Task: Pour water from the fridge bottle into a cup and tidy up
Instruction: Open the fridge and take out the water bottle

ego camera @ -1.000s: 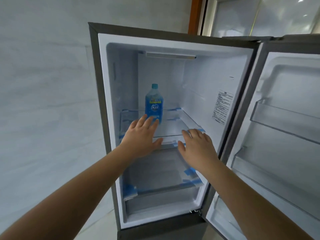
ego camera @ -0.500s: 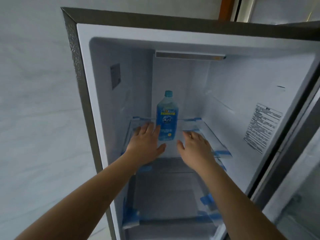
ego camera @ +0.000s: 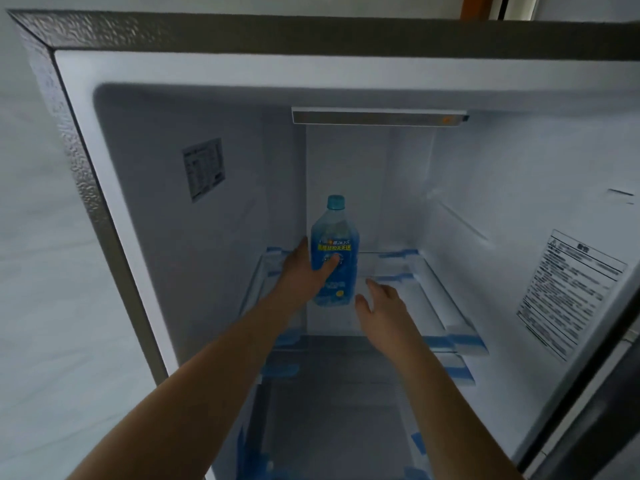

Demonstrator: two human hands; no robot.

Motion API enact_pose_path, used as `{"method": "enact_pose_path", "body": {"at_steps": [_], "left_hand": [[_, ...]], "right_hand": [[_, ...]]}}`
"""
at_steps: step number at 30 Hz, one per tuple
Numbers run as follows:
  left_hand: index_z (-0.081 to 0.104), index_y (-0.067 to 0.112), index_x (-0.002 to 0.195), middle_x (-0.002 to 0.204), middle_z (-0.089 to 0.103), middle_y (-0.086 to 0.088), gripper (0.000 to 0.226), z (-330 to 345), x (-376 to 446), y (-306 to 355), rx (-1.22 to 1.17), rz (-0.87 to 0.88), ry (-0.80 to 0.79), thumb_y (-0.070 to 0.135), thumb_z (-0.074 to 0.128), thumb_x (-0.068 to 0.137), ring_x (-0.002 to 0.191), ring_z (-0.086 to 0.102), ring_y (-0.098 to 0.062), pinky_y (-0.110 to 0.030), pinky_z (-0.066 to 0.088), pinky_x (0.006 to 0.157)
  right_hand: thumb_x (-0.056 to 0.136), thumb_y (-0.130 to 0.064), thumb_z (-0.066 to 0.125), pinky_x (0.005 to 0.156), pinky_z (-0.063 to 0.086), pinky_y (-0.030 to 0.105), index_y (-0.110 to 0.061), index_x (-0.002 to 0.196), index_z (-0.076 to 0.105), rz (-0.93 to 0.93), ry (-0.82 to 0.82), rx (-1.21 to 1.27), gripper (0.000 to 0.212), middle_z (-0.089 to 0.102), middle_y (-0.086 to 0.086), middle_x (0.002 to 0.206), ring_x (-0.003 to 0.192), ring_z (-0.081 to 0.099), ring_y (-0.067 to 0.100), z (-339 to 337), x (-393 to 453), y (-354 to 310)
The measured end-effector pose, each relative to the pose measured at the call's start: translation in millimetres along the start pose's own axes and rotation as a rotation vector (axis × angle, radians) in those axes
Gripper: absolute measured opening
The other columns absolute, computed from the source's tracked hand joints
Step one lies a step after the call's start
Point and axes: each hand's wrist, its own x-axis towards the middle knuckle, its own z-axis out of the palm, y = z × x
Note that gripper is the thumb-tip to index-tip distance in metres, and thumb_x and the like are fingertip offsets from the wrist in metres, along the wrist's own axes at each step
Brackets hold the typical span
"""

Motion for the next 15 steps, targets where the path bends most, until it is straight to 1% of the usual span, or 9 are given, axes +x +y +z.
{"method": "enact_pose_path", "body": {"at_steps": [2, 3, 5, 7, 9, 11, 12, 13, 15], "left_hand": [[0.039, 0.018, 0.141, 0.128, 0.052, 0.01, 0.056, 0, 11, 7, -0.211, -0.019, -0.023, 0.038, 0.064, 0.095, 0.117, 0.054, -0.012, -0.034, 0.046, 0.103], [0.039, 0.017, 0.139, 0.129, 0.051, 0.01, 0.055, 1, 18, 8, -0.257, -0.011, -0.038, 0.034, 0.066, 0.094, 0.118, 0.054, -0.013, -0.033, 0.046, 0.103], [0.048, 0.021, 0.128, 0.125, 0.062, 0.002, 0.05, 3, 32, 5, -0.278, 0.037, -0.06, 0.035, 0.075, 0.087, 0.116, 0.061, -0.018, -0.042, 0.051, 0.101], [0.053, 0.027, 0.123, 0.12, 0.066, -0.001, 0.05, 3, 42, 2, -0.307, 0.064, -0.092, 0.033, 0.081, 0.081, 0.113, 0.064, -0.018, -0.045, 0.053, 0.098], [0.058, 0.024, 0.118, 0.115, 0.069, -0.004, 0.042, 2, 43, 5, -0.38, 0.1, -0.117, 0.014, 0.079, 0.084, 0.109, 0.066, -0.02, -0.041, 0.055, 0.095], [0.063, 0.018, 0.11, 0.101, 0.075, 0.001, 0.036, 1, 45, 6, -0.421, 0.112, -0.172, -0.002, 0.075, 0.083, 0.096, 0.071, -0.016, -0.033, 0.058, 0.083], [0.065, 0.016, 0.108, 0.096, 0.076, 0.002, 0.034, 0, 46, 7, -0.428, 0.1, -0.191, -0.004, 0.075, 0.082, 0.092, 0.071, -0.014, -0.03, 0.058, 0.079], [0.066, 0.013, 0.108, 0.097, 0.076, -0.002, 0.033, -1, 46, 7, -0.424, 0.084, -0.207, -0.002, 0.076, 0.081, 0.092, 0.072, -0.017, -0.031, 0.058, 0.078], [0.068, 0.007, 0.111, 0.104, 0.074, -0.012, 0.035, -1, 47, 6, -0.418, 0.057, -0.227, 0.004, 0.082, 0.078, 0.097, 0.071, -0.025, -0.038, 0.058, 0.083]], "right_hand": [[0.103, -0.039, 0.035, 0.109, 0.034, 0.034, -0.019, 0.152, 0.027, 0.029, -0.014, 0.076, 0.053, 0.029, 0.01, 0.155, 0.135, 0.041, 0.025, 2, 3, 5], [0.104, -0.039, 0.035, 0.11, 0.032, 0.034, -0.02, 0.153, 0.026, 0.043, -0.02, 0.11, 0.053, 0.027, 0.01, 0.156, 0.137, 0.038, 0.025, 2, 4, 8], [0.104, -0.039, 0.035, 0.112, 0.029, 0.034, -0.02, 0.153, 0.024, 0.06, -0.021, 0.161, 0.054, 0.026, 0.01, 0.157, 0.14, 0.035, 0.025, 2, 9, 13], [0.104, -0.04, 0.035, 0.113, 0.028, 0.035, -0.021, 0.153, 0.025, 0.082, -0.004, 0.22, 0.054, 0.028, 0.008, 0.157, 0.14, 0.035, 0.024, 1, 13, 19], [0.103, -0.041, 0.036, 0.113, 0.028, 0.034, -0.023, 0.153, 0.026, 0.112, 0.019, 0.311, 0.054, 0.032, 0.006, 0.156, 0.139, 0.036, 0.022, -1, 19, 24], [0.103, -0.041, 0.035, 0.111, 0.029, 0.033, -0.023, 0.152, 0.029, 0.157, 0.023, 0.434, 0.053, 0.035, 0.004, 0.154, 0.139, 0.037, 0.021, -3, 24, 26], [0.103, -0.041, 0.036, 0.11, 0.028, 0.034, -0.023, 0.152, 0.03, 0.191, 0.02, 0.512, 0.053, 0.037, 0.003, 0.154, 0.138, 0.038, 0.021, -3, 27, 26], [0.102, -0.043, 0.036, 0.111, 0.028, 0.035, -0.023, 0.151, 0.031, 0.232, 0.015, 0.602, 0.054, 0.038, 0.003, 0.153, 0.138, 0.038, 0.021, -3, 29, 26], [0.099, -0.045, 0.04, 0.114, 0.03, 0.04, -0.023, 0.15, 0.034, 0.308, 0.011, 0.782, 0.056, 0.041, 0.003, 0.151, 0.135, 0.042, 0.021, 1, 35, 27]]}}
